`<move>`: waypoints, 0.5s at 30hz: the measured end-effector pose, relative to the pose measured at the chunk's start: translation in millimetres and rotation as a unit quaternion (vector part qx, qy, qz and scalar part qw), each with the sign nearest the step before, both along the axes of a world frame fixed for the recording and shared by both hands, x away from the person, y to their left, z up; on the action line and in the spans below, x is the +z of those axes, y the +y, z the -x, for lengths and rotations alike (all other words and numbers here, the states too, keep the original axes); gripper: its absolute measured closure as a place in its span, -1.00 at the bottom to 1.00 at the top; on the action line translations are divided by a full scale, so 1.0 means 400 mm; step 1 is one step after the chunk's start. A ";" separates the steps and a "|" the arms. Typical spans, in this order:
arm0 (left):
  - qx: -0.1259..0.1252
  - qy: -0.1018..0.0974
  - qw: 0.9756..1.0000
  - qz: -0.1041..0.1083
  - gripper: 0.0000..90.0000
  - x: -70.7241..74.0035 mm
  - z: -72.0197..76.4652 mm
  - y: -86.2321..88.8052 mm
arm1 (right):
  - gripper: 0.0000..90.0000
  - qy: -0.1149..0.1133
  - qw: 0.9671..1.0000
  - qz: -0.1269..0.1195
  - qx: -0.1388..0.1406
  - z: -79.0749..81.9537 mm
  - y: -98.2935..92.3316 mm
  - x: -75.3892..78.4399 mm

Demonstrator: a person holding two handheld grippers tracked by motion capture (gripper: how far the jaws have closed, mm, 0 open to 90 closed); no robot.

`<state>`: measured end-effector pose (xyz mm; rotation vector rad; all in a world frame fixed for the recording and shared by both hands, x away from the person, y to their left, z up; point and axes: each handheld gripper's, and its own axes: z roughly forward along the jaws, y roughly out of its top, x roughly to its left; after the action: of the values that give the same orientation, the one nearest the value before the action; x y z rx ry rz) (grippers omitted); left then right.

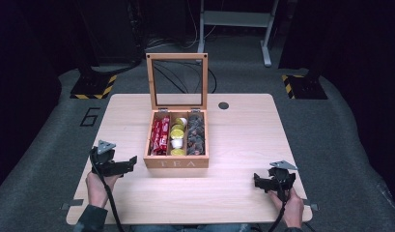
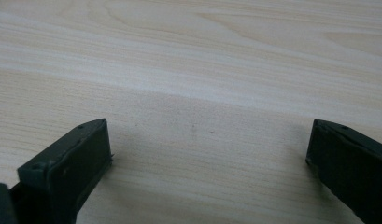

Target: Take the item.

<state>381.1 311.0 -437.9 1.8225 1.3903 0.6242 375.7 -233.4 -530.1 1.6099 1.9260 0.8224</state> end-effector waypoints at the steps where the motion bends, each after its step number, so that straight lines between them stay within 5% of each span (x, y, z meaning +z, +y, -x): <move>1: -0.003 0.000 1.000 -0.001 -0.93 0.005 -0.005 -0.006 | -1.00 -0.002 1.000 -0.001 0.000 0.000 0.000 -0.001; 15: -0.050 0.005 0.999 0.005 -0.94 0.048 -0.091 -0.089 | -1.00 -0.001 1.000 0.000 0.000 0.000 0.000 0.000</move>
<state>417.3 275.4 -418.7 1.8782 1.2968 0.5560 375.6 -233.3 -530.1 1.6087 1.9250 0.8224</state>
